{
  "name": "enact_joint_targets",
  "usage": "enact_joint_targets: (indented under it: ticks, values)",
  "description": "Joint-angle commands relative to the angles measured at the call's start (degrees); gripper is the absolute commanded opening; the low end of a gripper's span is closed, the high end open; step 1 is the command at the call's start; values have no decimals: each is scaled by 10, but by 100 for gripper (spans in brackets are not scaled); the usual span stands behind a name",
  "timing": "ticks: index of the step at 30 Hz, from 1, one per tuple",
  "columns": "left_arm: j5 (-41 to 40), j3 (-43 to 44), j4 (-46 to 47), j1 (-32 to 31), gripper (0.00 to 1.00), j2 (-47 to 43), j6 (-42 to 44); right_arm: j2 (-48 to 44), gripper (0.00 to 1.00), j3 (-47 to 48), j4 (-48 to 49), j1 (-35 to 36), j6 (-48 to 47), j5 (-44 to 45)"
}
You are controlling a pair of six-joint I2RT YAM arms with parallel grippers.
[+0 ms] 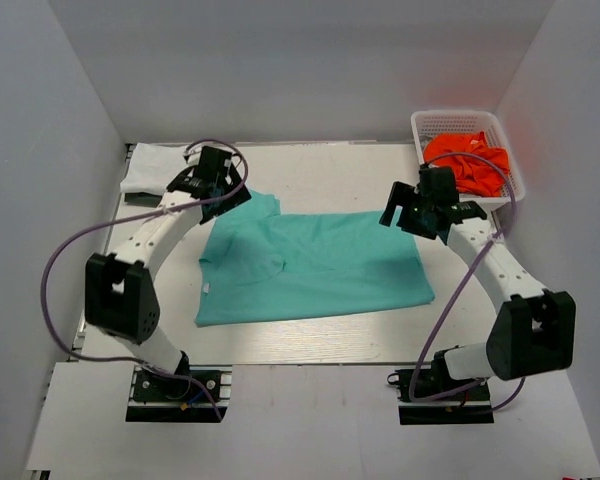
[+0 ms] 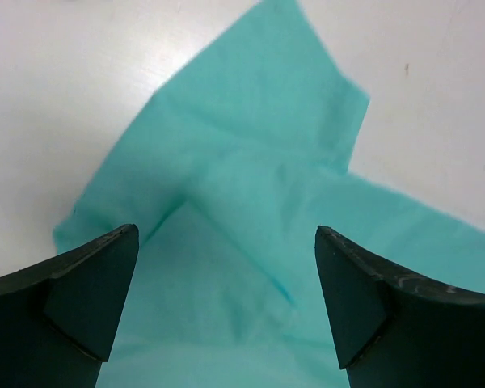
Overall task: Fold and stack the t-shirts
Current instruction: Fold the flattened tshirt in 1/3 of the way, then grap the side of the flattened tshirt furthest away from the robot with both arms
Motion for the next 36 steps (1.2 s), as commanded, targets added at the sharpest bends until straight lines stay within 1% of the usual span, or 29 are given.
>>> enact_joint_targets:
  ticks: [1,2,4,5,6,7,8,9,10,12,14,15,16,19,21,22,24,25,28,30,31,32,34,35,36]
  values:
    - [-42,76,19,8,100,64,55,41,90,44,-21,-5,-9,38]
    - [-42,131,10,15,100,118,61,48,90,62,-19,-3,-11,49]
    - [-42,193,-2,15,100,178,88,78,90,88,-32,-6,-15,69]
    - [-42,259,-20,21,100,210,95,86,90,98,-47,-7,-15,78]
    - [-42,294,-31,21,100,273,100,91,90,113,-51,-5,-15,93]
    - [-42,327,-43,21,100,305,100,99,90,124,-55,-9,-16,104]
    - [-49,399,-76,27,100,338,107,107,90,125,-57,-9,-15,108]
    - [-57,432,-86,27,100,367,112,111,90,129,-54,-11,-15,112]
    - [-57,484,-101,27,100,419,124,116,90,130,-54,-15,-16,113]
    - [-63,527,-108,33,100,459,129,127,90,135,-55,-16,-17,115]
    - [-63,542,-99,33,99,487,143,142,90,145,-65,-19,-15,122]
    - [-63,537,-76,33,96,487,143,146,90,150,-73,-20,-16,124]
    - [-56,519,-64,33,91,487,143,149,90,154,-76,-20,-15,125]
    - [-47,486,-18,38,85,492,148,155,90,152,-81,-24,-13,123]
    - [-42,485,-24,38,77,502,155,156,90,144,-80,-28,-12,123]
    - [-42,493,-34,38,71,515,155,154,90,142,-80,-28,-11,124]
    - [-42,493,-42,38,64,521,149,156,90,140,-82,-30,-11,130]
    - [-42,476,-49,38,57,521,149,156,90,140,-81,-31,-11,132]
    - [-19,433,-37,38,52,516,149,163,90,140,-78,-33,-8,139]
    - [-13,417,-29,38,45,510,149,170,90,143,-73,-35,-2,157]
    - [-6,412,-29,38,38,510,149,181,90,152,-72,-36,2,160]
    - [-6,412,-29,38,21,510,144,192,90,156,-67,-35,6,165]
    - [-6,417,-29,38,4,515,144,213,90,172,-64,-34,8,160]
    - [-6,423,-29,38,0,515,144,227,90,183,-55,-35,13,162]
    - [-6,423,-29,38,0,515,144,234,90,196,-52,-34,16,166]
